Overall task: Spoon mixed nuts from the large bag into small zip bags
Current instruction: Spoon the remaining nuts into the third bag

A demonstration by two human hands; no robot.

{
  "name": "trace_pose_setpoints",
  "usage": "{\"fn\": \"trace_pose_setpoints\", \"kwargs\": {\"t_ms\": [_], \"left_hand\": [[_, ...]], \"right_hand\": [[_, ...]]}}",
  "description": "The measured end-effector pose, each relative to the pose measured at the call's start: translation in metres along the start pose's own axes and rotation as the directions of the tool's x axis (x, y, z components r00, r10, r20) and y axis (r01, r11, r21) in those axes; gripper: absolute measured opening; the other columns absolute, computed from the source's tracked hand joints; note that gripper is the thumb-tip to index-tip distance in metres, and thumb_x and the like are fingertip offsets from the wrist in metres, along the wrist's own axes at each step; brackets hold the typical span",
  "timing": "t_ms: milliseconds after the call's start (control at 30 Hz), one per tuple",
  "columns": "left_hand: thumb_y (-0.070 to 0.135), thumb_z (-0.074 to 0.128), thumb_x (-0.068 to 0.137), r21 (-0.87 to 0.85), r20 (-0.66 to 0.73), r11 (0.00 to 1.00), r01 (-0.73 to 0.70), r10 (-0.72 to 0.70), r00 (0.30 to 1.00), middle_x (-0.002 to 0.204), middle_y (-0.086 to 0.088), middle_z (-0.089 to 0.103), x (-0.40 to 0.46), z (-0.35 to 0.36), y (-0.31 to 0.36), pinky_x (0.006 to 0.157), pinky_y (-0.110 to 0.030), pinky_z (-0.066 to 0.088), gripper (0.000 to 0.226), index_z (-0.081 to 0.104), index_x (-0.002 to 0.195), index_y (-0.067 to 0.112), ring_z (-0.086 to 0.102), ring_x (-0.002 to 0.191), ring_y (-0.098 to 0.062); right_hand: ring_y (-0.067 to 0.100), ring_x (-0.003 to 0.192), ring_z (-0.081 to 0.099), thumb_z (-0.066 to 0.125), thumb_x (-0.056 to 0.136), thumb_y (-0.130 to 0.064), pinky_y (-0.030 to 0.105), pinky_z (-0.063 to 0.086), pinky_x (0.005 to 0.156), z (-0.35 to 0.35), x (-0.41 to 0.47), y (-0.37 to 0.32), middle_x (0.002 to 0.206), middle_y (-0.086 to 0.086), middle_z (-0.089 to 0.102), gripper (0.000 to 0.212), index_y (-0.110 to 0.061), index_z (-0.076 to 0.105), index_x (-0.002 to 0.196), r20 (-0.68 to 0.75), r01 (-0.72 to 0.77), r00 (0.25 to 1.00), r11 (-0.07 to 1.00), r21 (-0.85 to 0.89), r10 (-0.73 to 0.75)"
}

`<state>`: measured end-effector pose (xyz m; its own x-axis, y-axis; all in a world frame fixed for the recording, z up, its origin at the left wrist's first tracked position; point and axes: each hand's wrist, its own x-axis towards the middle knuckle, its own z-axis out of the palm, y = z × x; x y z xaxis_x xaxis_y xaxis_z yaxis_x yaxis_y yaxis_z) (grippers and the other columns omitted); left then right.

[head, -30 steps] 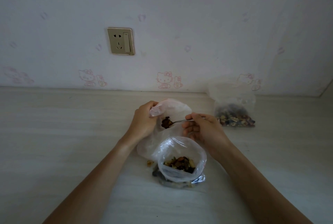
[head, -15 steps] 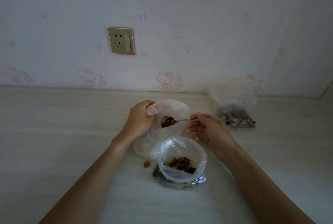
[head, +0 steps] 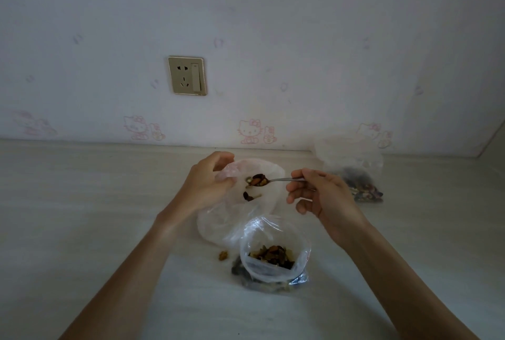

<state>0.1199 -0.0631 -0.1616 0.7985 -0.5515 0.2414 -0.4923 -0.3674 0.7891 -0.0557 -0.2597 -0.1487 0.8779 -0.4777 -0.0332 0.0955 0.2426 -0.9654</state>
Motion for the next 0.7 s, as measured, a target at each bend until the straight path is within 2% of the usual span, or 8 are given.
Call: {"fn": "trace_pose_setpoints", "kwargs": {"t_ms": [67, 167, 233, 333, 400, 533, 633, 700], "left_hand": [[0.019, 0.078, 0.089, 0.009, -0.017, 0.999, -0.045, 0.045, 0.999, 0.128, 0.021, 0.064, -0.008, -0.007, 0.007, 0.099, -0.020, 0.047, 0.047, 0.063, 0.133, 0.026, 0.056, 0.121, 0.009], [0.025, 0.077, 0.091, 0.033, -0.077, 0.992, -0.119, 0.121, 0.990, 0.124, 0.030, 0.062, -0.026, -0.015, 0.019, 0.099, -0.018, 0.045, 0.039, 0.065, 0.128, 0.032, 0.053, 0.122, 0.013], [0.028, 0.076, 0.092, 0.062, -0.136, 0.983, -0.173, 0.180, 0.974, 0.119, 0.031, 0.064, -0.041, -0.017, 0.028, 0.094, -0.014, 0.045, 0.032, 0.067, 0.122, 0.033, 0.056, 0.118, 0.012], [0.028, 0.076, 0.091, 0.087, -0.189, 0.970, -0.227, 0.240, 0.952, 0.101, 0.021, 0.071, -0.066, -0.015, 0.043, 0.076, -0.006, 0.045, 0.018, 0.071, 0.109, 0.029, 0.064, 0.099, 0.008], [0.035, 0.073, 0.092, 0.112, -0.149, 0.976, -0.188, 0.204, 0.968, 0.087, 0.015, 0.072, -0.083, -0.012, 0.050, 0.067, -0.007, 0.046, 0.009, 0.071, 0.099, 0.029, 0.065, 0.082, 0.005], [0.064, 0.052, 0.096, 0.239, 0.023, 0.970, -0.043, 0.039, 0.999, 0.075, 0.012, 0.071, -0.111, -0.001, 0.052, 0.067, -0.028, 0.055, 0.038, 0.070, 0.086, 0.032, 0.067, 0.067, -0.003], [0.063, 0.053, 0.097, 0.240, 0.082, 0.971, -0.014, -0.006, 0.997, 0.070, 0.010, 0.069, -0.121, 0.006, 0.052, 0.072, -0.034, 0.057, 0.039, 0.072, 0.085, 0.031, 0.067, 0.068, -0.006], [0.052, 0.061, 0.098, 0.188, 0.099, 0.982, -0.021, 0.003, 0.995, 0.071, 0.009, 0.071, -0.124, 0.007, 0.052, 0.074, -0.038, 0.059, 0.028, 0.074, 0.085, 0.031, 0.069, 0.067, -0.006]], "right_hand": [[0.028, 0.065, 0.067, 0.046, 0.108, -0.014, 0.030, 0.046, 0.045, 0.001, -0.006, -0.009, 0.083, 0.021, 0.071, 0.028, 0.006, 0.066, 0.107, 0.022, 0.033, 0.999, 0.999, 0.005, -0.033], [0.028, 0.063, 0.067, 0.046, 0.108, -0.014, 0.029, 0.045, 0.044, -0.001, -0.019, -0.022, 0.083, 0.020, 0.071, 0.027, 0.004, 0.067, 0.104, 0.053, 0.081, 0.995, 0.996, 0.027, -0.083], [0.028, 0.062, 0.066, 0.046, 0.107, -0.014, 0.029, 0.045, 0.043, -0.005, -0.030, -0.027, 0.082, 0.020, 0.070, 0.027, 0.002, 0.067, 0.101, 0.066, 0.103, 0.992, 0.994, 0.039, -0.105], [0.029, 0.060, 0.066, 0.047, 0.107, -0.015, 0.029, 0.045, 0.042, -0.015, -0.050, -0.030, 0.081, 0.022, 0.069, 0.029, 0.001, 0.069, 0.097, 0.073, 0.111, 0.991, 0.993, 0.043, -0.114], [0.029, 0.059, 0.065, 0.048, 0.107, -0.016, 0.029, 0.045, 0.042, -0.023, -0.064, -0.028, 0.080, 0.022, 0.068, 0.029, 0.001, 0.069, 0.096, 0.081, 0.093, 0.992, 0.995, 0.034, -0.096], [0.030, 0.059, 0.065, 0.046, 0.107, -0.015, 0.029, 0.044, 0.041, -0.033, -0.094, -0.019, 0.081, 0.024, 0.068, 0.030, 0.004, 0.068, 0.098, 0.082, 0.034, 0.996, 0.999, -0.004, -0.034], [0.033, 0.060, 0.065, 0.045, 0.108, -0.013, 0.031, 0.044, 0.042, -0.032, -0.111, -0.011, 0.081, 0.025, 0.069, 0.031, 0.006, 0.066, 0.097, 0.070, 0.047, 0.997, 0.992, -0.120, -0.039], [0.033, 0.062, 0.066, 0.045, 0.108, -0.011, 0.035, 0.045, 0.044, -0.029, -0.119, -0.009, 0.080, 0.021, 0.070, 0.029, 0.004, 0.067, 0.097, 0.084, 0.146, 0.988, 0.941, -0.306, -0.126]]}}
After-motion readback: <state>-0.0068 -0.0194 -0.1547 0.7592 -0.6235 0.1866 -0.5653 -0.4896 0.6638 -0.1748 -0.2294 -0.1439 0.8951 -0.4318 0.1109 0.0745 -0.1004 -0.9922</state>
